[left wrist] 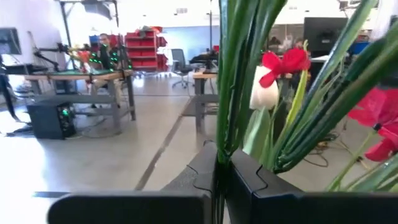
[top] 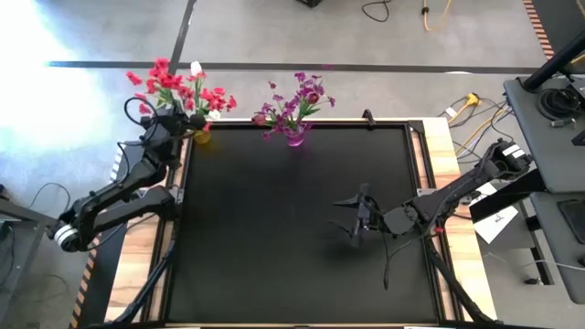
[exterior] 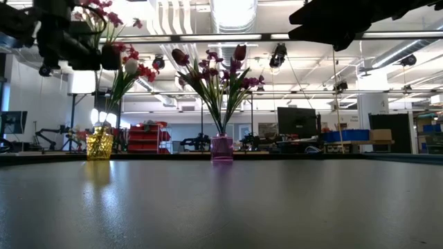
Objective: Sort flowers into vase by color
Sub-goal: Put the red flowers into the yellow vase
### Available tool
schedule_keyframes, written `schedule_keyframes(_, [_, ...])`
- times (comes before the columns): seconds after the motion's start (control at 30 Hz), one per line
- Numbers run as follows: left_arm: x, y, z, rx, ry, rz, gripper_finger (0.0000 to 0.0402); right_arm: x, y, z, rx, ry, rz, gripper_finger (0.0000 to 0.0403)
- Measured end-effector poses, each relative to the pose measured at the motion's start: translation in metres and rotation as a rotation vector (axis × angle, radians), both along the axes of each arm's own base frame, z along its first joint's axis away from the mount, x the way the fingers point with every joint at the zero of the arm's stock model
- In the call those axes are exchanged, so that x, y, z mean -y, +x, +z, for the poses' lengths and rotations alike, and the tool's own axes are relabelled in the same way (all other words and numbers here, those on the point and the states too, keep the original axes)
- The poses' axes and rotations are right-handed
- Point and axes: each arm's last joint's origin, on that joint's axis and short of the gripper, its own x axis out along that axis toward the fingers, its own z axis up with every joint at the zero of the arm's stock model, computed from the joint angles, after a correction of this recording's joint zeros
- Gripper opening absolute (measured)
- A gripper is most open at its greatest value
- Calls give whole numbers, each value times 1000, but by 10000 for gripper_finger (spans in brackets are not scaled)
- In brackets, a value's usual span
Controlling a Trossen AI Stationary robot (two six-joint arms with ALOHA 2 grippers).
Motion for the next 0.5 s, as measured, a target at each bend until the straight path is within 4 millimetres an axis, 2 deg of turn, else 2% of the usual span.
schedule_keyframes(0.13, [-11, 7, -6, 4, -12, -14, 0, 0, 0, 0, 0, 0, 0, 234])
schedule_keyframes(0.5, [-33, 12, -25, 32, -104, 143, 0, 0, 0, -1, -7, -1, -1, 238])
